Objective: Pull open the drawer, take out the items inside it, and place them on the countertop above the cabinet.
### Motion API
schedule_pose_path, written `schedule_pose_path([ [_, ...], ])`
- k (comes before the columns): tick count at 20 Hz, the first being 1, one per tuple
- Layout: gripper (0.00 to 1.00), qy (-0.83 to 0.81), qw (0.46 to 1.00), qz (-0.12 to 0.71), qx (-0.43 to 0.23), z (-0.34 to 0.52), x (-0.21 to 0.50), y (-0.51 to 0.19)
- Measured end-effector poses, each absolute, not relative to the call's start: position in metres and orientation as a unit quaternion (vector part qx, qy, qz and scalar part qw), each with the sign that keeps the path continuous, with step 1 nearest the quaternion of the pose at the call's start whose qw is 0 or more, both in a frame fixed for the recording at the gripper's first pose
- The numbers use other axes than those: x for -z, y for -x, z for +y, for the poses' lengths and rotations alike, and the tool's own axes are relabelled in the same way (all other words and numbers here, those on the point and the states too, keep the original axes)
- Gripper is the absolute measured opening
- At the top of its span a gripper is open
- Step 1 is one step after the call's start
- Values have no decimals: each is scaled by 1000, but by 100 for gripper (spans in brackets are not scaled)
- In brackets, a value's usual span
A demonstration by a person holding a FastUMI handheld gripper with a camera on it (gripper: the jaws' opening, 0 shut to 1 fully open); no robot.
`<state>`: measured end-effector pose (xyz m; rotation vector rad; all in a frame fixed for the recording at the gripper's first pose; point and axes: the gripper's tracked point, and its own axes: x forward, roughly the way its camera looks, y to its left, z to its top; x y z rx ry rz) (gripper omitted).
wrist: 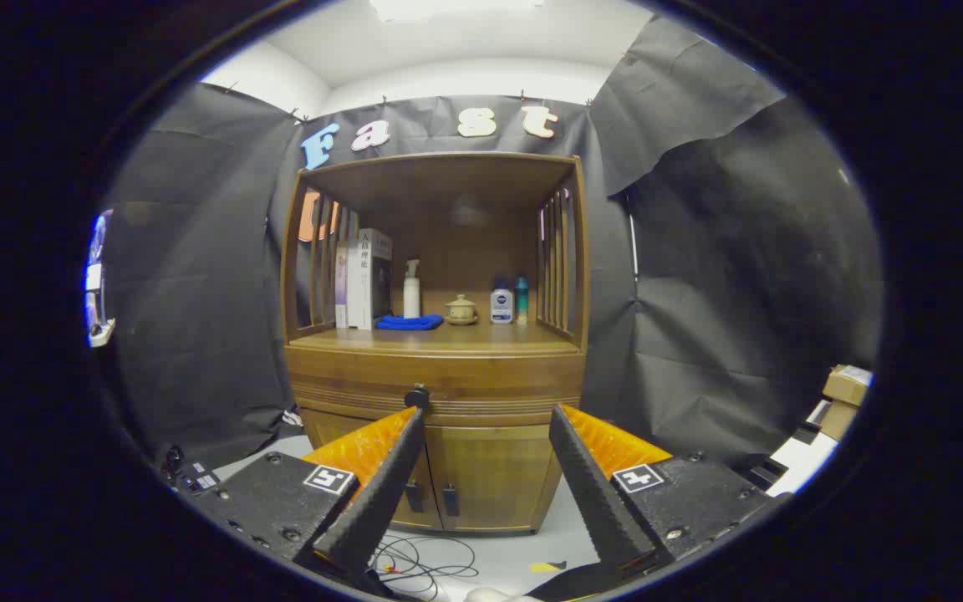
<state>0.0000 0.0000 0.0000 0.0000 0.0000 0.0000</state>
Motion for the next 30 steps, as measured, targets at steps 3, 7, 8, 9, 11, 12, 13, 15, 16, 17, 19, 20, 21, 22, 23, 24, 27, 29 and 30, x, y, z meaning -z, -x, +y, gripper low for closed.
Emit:
schedule_pose_path([
  [3,98,-2,1000,-1,3,-2,-2,0],
  [7,98,0,1000,-4,8,-4,-5,-1],
  [8,98,1,1000,-5,8,-4,-6,-1],
  [9,98,2,1000,-5,8,-4,-6,-1],
  [11,98,2,1000,-5,7,-3,-5,-2],
  [12,98,3,1000,-4,7,-3,-5,-3],
  [13,98,5,1000,-3,7,-2,-5,-4],
  [15,98,7,1000,-3,6,-1,-6,-7],
  [16,98,6,1000,-4,6,0,-8,-10],
  [17,98,6,1000,-5,4,1,-11,-13],
  [19,97,6,1000,-7,4,3,-15,-23],
  [20,97,6,1000,-12,0,6,-20,-30],
  [21,97,10,1000,-14,-4,11,-24,-38],
  [22,97,13,1000,-17,-5,15,-26,-47],
  [23,98,16,1000,-18,-7,19,-28,-57],
  [24,98,16,1000,-21,-11,25,-31,-68],
  [27,98,7,1000,-10,-29,48,-27,-103],
  [29,98,-1,999,-6,-36,62,-23,-126],
  [30,98,-1,999,0,-34,66,-20,-139],
])
